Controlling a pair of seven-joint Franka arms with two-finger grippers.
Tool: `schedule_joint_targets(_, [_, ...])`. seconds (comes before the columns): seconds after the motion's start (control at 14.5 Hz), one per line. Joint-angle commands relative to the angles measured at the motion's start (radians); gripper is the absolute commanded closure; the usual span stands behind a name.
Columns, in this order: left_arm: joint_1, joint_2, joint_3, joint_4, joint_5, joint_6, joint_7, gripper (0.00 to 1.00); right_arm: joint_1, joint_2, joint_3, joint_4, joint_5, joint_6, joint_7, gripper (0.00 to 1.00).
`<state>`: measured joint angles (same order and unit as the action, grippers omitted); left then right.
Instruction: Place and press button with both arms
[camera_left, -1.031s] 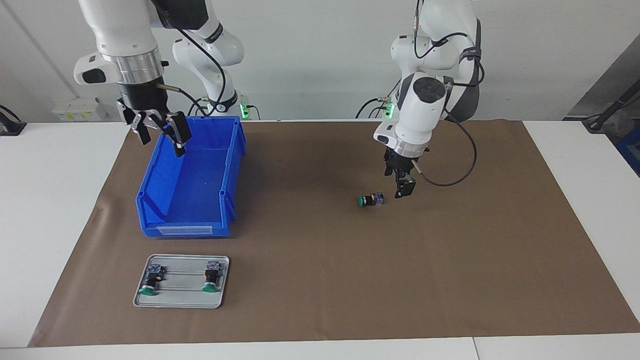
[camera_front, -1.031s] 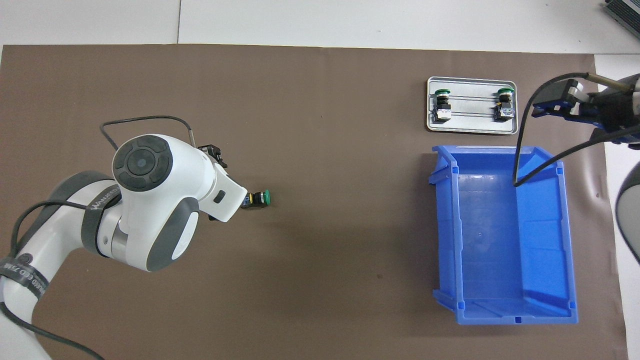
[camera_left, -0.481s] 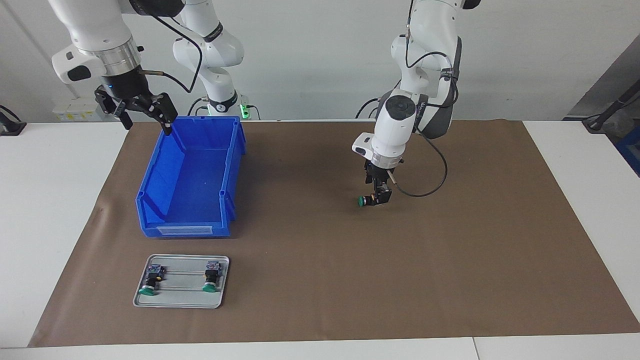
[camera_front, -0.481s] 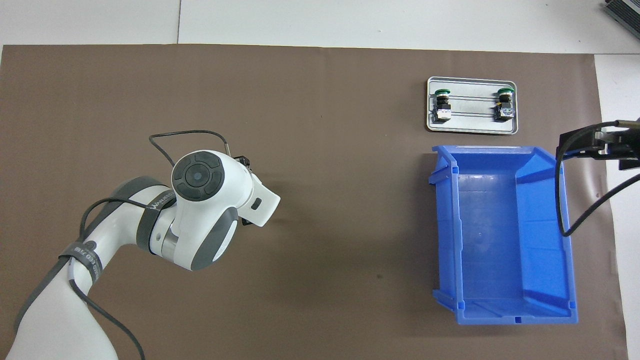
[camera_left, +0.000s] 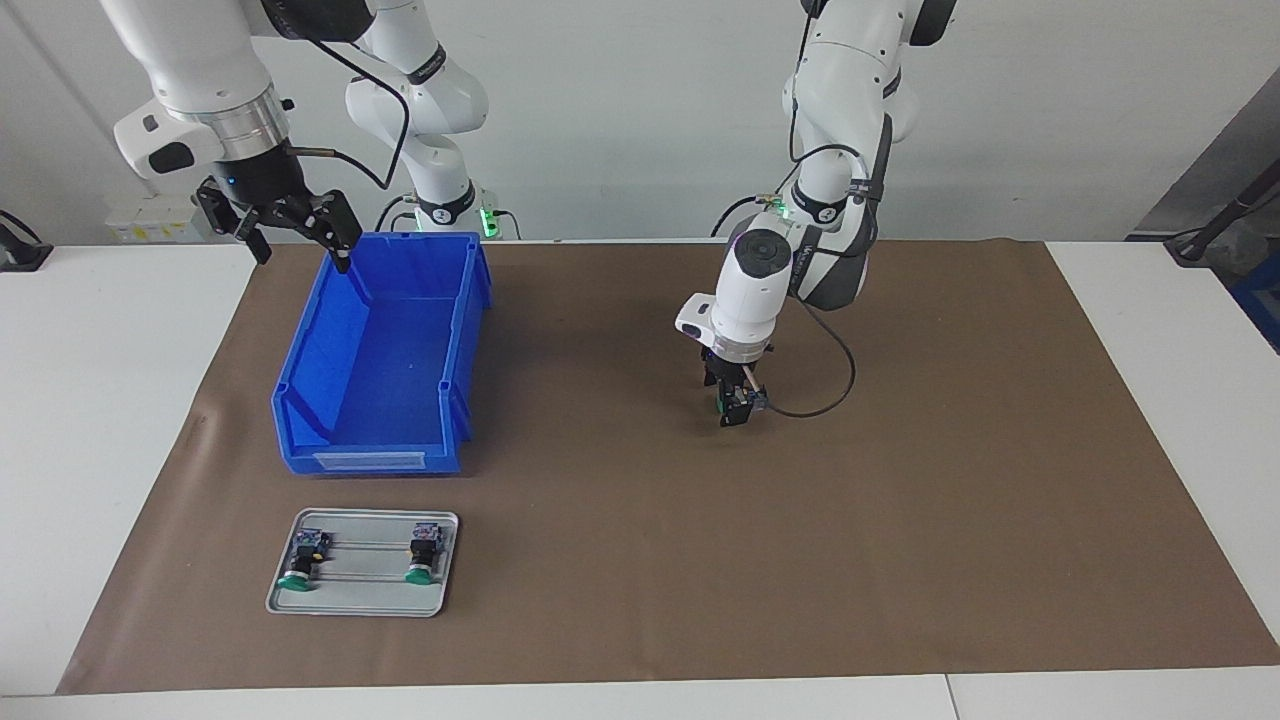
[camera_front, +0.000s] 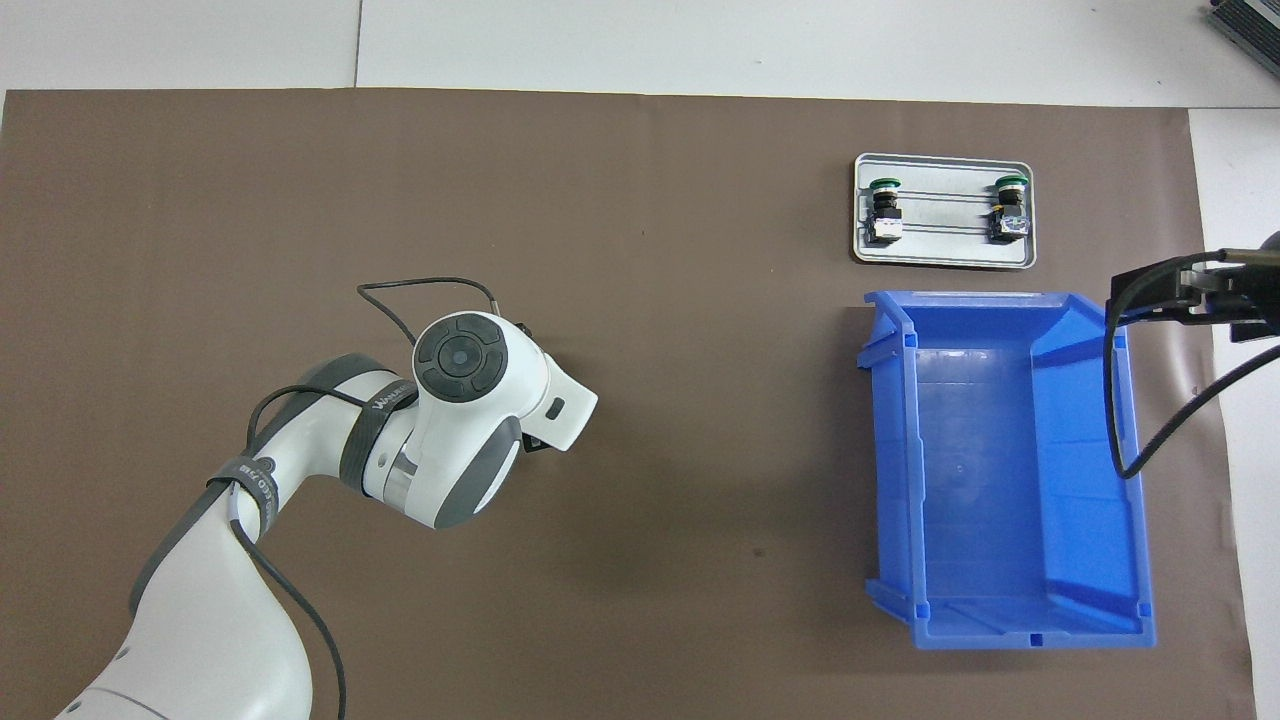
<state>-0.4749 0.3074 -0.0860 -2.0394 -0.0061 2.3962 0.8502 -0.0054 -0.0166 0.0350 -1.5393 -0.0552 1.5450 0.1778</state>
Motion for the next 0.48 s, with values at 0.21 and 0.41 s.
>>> schedule_joint_targets(0.21, [-0.017,0.007,0.02,0.007,0.014,0.0,-0.022,0.19,-0.028,-0.019,0.0,-0.022,0.028,0.009,-0.082,0.0])
schedule_joint_targets(0.41, [-0.017,0.006,0.02,0.005,0.014,-0.014,-0.023,0.36,0.001,-0.019,-0.033,-0.022,0.026,0.003,-0.09,0.0])
